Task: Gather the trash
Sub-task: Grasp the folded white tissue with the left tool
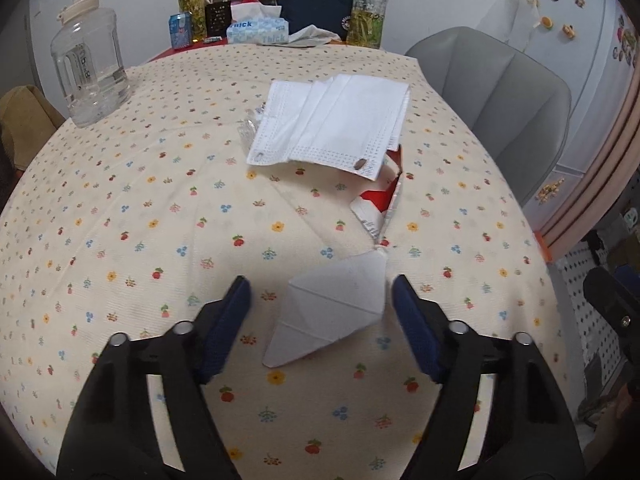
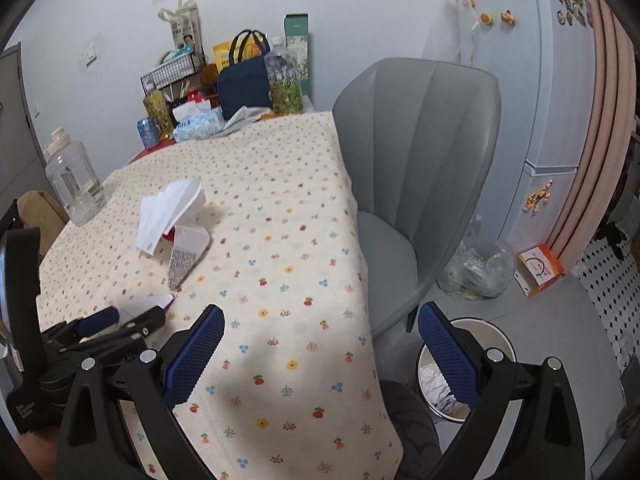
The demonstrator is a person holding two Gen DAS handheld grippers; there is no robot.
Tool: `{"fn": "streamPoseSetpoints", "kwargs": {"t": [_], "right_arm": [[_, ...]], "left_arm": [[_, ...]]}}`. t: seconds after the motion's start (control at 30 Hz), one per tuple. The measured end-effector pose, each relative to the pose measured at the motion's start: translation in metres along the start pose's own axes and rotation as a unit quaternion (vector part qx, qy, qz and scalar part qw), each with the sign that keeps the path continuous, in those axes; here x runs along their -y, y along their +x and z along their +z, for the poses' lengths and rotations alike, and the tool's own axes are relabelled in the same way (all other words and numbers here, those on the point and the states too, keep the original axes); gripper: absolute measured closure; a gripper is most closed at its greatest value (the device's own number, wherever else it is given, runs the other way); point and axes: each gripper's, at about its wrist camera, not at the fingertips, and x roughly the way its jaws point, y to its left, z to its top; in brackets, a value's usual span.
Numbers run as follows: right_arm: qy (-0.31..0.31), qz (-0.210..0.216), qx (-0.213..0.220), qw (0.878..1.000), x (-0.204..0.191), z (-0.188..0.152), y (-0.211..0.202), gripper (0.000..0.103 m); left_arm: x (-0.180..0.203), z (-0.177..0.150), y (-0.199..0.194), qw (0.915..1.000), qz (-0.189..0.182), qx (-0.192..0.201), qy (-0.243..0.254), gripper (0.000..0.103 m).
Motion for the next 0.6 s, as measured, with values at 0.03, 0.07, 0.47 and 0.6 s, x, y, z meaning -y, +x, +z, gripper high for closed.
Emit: {"fn": "streamPoseSetpoints", "kwargs": {"t": [0.03, 0.07, 0.47, 0.6], "right_arm": [[-0.002, 0.001, -0.005, 1.000, -0.002, -0.001, 0.004, 0.008], [-0.005, 0.003, -0.009, 1.000, -0.005, -0.002, 0.007, 0.008], [-0.046, 0.041, -0.018, 0.998, -0.051, 0.005, 0.024, 0.008], [-0.059, 0.053, -0.017, 0.997, -0.065, 0.008, 0.028, 0.008]], "left_arm": [[-0.002, 0.000, 0.000, 1.0000, 0.000, 0.001, 0.000, 0.047], [-0.002, 0.001, -0.001, 1.0000, 0.000, 0.002, 0.001, 0.052], [-0.048, 0.012, -0.019, 0.9972, 0.022, 0.041, -0.059, 0.061], [-0.060, 0.015, -0.017, 0.9960, 0.033, 0.043, -0.071, 0.061]]}}
